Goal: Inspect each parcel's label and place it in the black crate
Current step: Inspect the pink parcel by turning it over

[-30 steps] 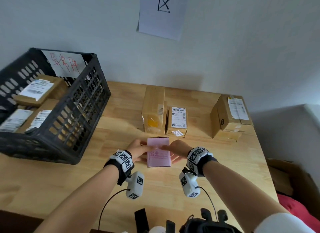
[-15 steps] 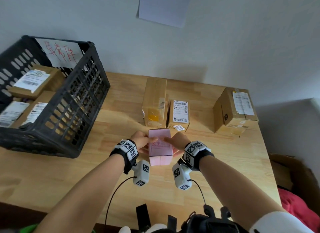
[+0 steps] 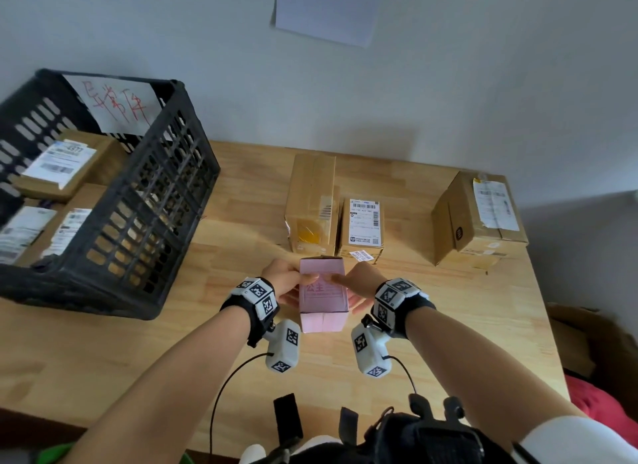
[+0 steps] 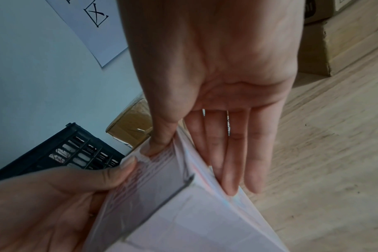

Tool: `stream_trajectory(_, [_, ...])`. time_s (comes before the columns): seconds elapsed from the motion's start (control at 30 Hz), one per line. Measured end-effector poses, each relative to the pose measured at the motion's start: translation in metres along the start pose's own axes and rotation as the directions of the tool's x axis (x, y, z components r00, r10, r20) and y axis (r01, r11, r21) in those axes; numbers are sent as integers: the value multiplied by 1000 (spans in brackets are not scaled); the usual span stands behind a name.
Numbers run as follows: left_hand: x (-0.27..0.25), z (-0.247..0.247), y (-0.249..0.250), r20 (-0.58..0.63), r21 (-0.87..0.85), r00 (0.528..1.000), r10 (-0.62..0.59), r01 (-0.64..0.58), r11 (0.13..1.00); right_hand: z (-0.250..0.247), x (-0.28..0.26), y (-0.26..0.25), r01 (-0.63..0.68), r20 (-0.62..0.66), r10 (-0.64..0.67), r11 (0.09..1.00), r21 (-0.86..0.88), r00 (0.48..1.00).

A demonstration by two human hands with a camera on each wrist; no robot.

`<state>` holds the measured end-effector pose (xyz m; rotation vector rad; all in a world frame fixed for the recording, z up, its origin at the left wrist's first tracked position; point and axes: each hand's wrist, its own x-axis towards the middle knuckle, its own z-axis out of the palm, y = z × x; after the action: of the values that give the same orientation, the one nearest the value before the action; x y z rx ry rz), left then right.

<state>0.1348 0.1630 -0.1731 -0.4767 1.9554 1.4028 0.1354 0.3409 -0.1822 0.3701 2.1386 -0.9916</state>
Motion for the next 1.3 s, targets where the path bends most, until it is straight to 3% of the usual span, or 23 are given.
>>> stream_trajectory(0.2, [-13,8,-7,-53,-45,999,-11,9,999,2,-5,5,12,-13,-13,1000,-25,1000])
stream_trajectory(0.37, [-26,16,-13,0,210,998,-71,69,975,-9,-14,15,6,36,-5,1000,-21,999])
stream_trajectory(0.47, [-30,13,-4,85,121,990,-109,98,988,-21,-30,36,-34,68,20,978,204,997])
stream_trajectory(0.57, [-31,8,-1,61,155,994,-95,85,984,-28,-41,63,-52,106,9,913,404,994])
stream_trajectory(0.67, [-35,10,-7,20,196,989,-147,140,970,-26,-42,75,-124,86,96,904,410,992])
stream_trajectory(0.73, [-33,16,-11,37,124,978,-205,199,972,-24,-42,77,-121,46,113,896,428,993])
stream_trajectory(0.83, [-28,34,-17,95,28,966,-239,237,971,-21,-45,77,-86,70,60,880,468,996])
stream_trajectory(0.97, [-29,61,-9,130,34,966,-225,223,974,-14,-47,71,-64,180,-16,902,427,983])
stream_trajectory(1.17, [-28,62,8,114,7,981,-157,157,988,-24,-51,78,-54,127,-15,849,525,992])
stream_trajectory(1.3, [-17,50,-6,53,78,982,-184,179,981,-35,-45,88,-58,-50,91,885,462,995])
